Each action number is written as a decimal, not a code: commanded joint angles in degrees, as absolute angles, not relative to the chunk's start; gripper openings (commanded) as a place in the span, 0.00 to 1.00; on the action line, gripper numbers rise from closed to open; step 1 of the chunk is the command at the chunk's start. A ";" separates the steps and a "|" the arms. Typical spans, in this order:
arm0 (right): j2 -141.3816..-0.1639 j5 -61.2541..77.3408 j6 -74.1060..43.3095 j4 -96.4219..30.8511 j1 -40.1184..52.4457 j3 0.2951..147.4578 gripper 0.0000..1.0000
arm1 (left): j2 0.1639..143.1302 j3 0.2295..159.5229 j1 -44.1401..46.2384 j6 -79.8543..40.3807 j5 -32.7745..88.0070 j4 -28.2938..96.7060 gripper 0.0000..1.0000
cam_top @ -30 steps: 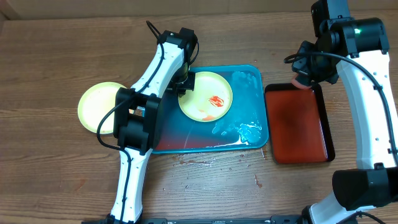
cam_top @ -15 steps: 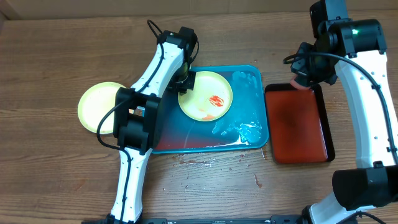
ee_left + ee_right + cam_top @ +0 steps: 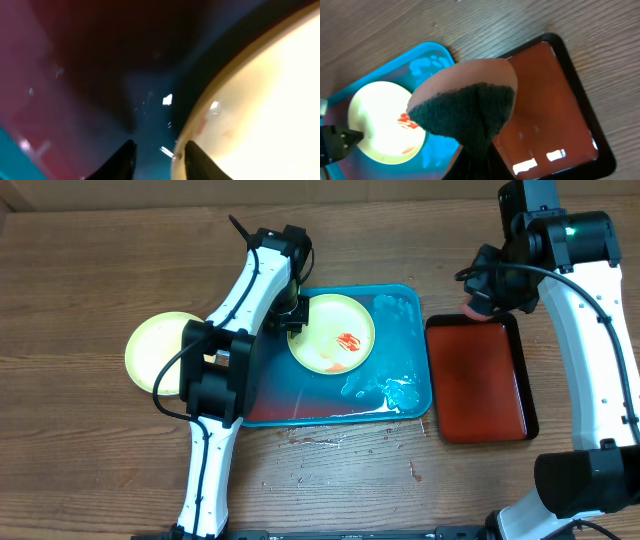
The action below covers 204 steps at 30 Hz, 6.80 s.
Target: Clean dirty plates on tray and stack at the side
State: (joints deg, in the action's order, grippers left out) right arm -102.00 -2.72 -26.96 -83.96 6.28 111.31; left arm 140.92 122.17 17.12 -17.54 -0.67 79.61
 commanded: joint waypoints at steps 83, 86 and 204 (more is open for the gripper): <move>-141.64 23.05 -21.17 -52.16 28.45 111.31 0.04 | 142.04 121.21 12.53 -17.45 7.51 77.69 0.04; -143.09 29.69 -19.49 -53.74 28.49 111.31 0.04 | 142.04 121.21 12.51 -17.34 7.53 77.69 0.04; -114.76 -2.39 -25.06 -84.71 8.56 127.90 0.04 | 117.38 121.30 16.36 -12.71 -33.67 76.69 0.04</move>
State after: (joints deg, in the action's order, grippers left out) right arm -114.93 -2.79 -25.93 -84.62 9.93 127.50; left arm 121.99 121.21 14.04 -10.74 -19.97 76.82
